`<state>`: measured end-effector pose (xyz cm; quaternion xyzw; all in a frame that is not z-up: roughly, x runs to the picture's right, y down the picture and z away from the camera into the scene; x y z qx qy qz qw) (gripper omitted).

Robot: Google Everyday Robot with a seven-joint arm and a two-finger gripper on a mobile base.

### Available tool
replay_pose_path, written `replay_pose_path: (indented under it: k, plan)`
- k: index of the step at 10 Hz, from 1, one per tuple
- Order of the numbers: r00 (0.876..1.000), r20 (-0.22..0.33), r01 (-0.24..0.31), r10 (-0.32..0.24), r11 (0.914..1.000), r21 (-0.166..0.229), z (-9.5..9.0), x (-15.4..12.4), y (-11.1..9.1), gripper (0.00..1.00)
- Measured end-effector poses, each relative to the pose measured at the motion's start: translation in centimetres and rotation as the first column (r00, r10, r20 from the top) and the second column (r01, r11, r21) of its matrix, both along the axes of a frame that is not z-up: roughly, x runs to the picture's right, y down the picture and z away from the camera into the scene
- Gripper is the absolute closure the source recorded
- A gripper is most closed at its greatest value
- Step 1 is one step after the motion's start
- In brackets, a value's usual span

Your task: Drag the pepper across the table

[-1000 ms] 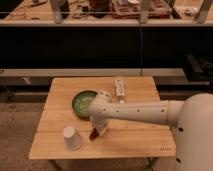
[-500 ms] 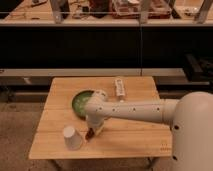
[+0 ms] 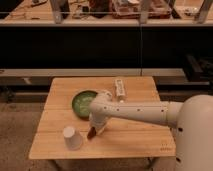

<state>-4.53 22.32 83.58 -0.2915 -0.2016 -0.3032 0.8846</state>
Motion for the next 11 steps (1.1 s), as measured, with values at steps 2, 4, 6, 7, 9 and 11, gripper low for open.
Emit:
replay_pose_path:
  k: [2, 4, 6, 7, 9, 11]
  plan:
    - [0.999, -0.026, -0.038, 0.038, 0.9993, 0.004, 0.3, 2.3, -0.6, 0.76]
    - [0.993, -0.036, -0.112, 0.112, 0.9937, 0.004, 0.5, 4.8, -1.3, 0.76]
    - [0.98, -0.024, -0.199, 0.199, 0.9799, -0.015, 0.3, 6.7, -1.7, 0.76]
    - [0.966, -0.016, -0.257, 0.257, 0.9661, -0.022, 0.3, 8.5, -2.0, 0.76]
    - [0.947, -0.018, -0.322, 0.321, 0.9467, -0.017, 0.2, 11.5, -2.6, 0.76]
    - [0.932, -0.026, -0.362, 0.362, 0.932, -0.011, 0.3, 14.0, -2.8, 0.76]
